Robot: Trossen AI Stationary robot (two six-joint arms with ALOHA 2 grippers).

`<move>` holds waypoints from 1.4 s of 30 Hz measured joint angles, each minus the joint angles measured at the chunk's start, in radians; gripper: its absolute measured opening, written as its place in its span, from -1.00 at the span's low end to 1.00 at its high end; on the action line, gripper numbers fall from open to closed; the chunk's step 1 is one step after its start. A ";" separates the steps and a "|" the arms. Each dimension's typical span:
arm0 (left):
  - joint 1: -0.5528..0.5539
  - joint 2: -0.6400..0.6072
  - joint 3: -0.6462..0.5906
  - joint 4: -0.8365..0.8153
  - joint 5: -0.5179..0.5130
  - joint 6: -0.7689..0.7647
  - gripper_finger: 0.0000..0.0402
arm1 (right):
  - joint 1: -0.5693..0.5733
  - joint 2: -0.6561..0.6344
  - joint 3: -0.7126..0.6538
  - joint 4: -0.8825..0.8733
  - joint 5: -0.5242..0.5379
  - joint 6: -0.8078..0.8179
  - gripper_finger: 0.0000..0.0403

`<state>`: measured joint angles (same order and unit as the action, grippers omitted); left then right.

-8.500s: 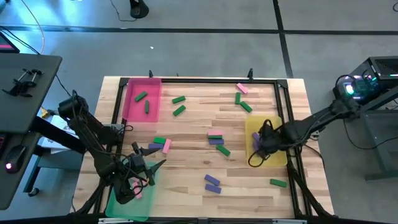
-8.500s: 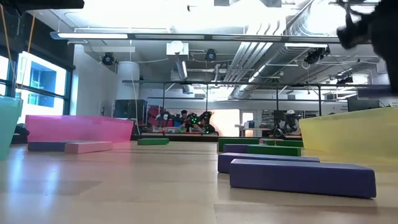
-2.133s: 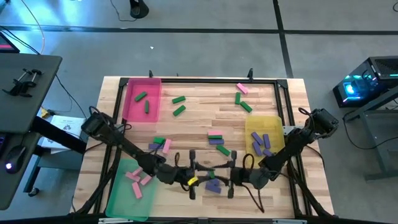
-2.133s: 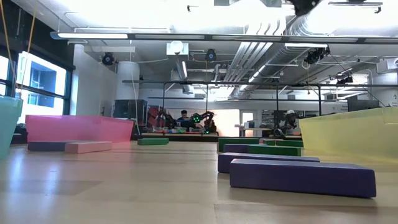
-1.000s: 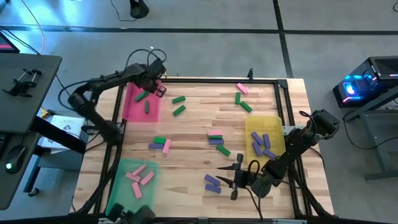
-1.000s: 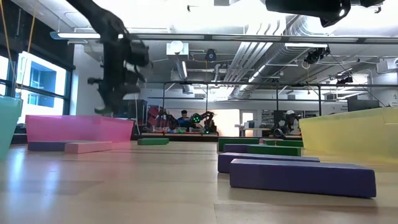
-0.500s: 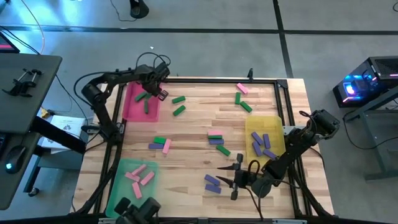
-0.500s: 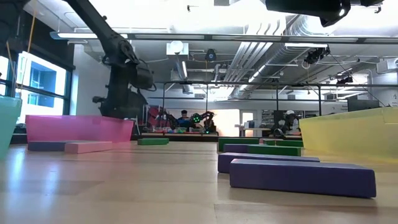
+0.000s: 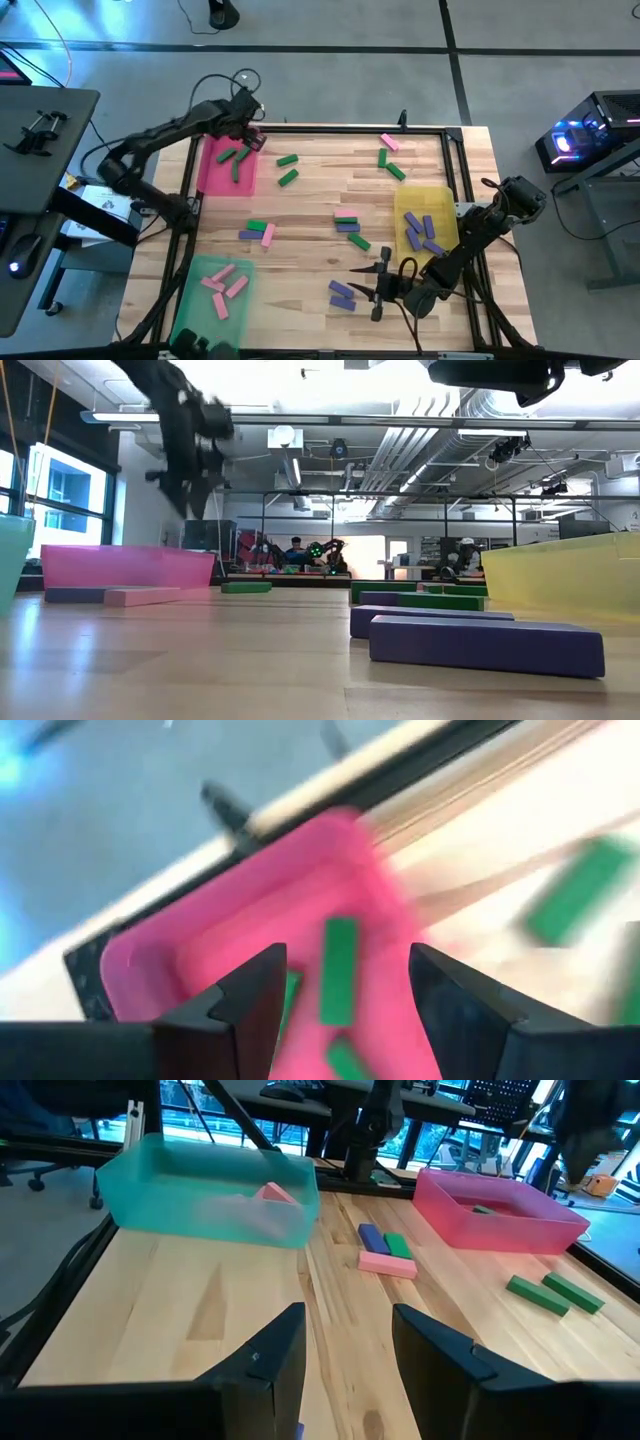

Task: Sort blocks
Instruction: Put the green block into the pink bin

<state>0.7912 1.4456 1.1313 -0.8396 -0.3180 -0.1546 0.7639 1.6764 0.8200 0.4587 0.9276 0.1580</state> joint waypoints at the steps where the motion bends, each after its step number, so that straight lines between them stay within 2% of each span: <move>1: -0.032 -0.037 0.000 0.006 0.003 -0.001 -0.02 | 0.000 0.000 0.000 -0.003 0.000 0.001 -0.33; 6: -0.267 -0.203 -0.028 0.111 0.003 -0.026 -0.07 | 0.000 0.000 0.000 -0.051 0.000 0.044 -0.33; 12: -0.626 -0.326 -0.186 0.432 -0.002 -0.035 -0.12 | -0.002 0.000 0.000 -0.159 0.002 0.136 -0.33; 18: -0.944 -0.326 -0.399 0.855 -0.043 -0.036 -0.12 | -0.047 0.000 0.000 -0.290 0.005 0.282 -0.33; 24: -1.175 -0.256 -0.539 1.187 -0.167 -0.062 -0.12 | -0.163 0.000 0.000 -0.435 -0.189 0.397 -0.16; 28: -1.280 -0.175 -0.549 1.284 -0.274 -0.063 -0.12 | -0.245 0.000 0.000 -0.521 -0.290 0.403 0.05; 31: -1.326 -0.102 -0.549 1.364 -0.334 -0.062 -0.12 | -0.305 0.000 0.000 -0.620 -0.347 0.444 0.13; 37: -1.348 0.020 -0.549 1.501 -0.361 -0.059 -0.12 | -0.392 0.000 0.000 -0.795 -0.526 0.557 0.11; 42: -1.332 0.072 -0.549 1.556 -0.361 -0.036 -0.12 | -0.400 0.000 0.000 -0.812 -0.565 0.534 0.06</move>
<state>-0.5410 1.5173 0.5823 0.7168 -0.6792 -0.1902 0.3641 1.6764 0.8200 -0.3528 0.3625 0.6922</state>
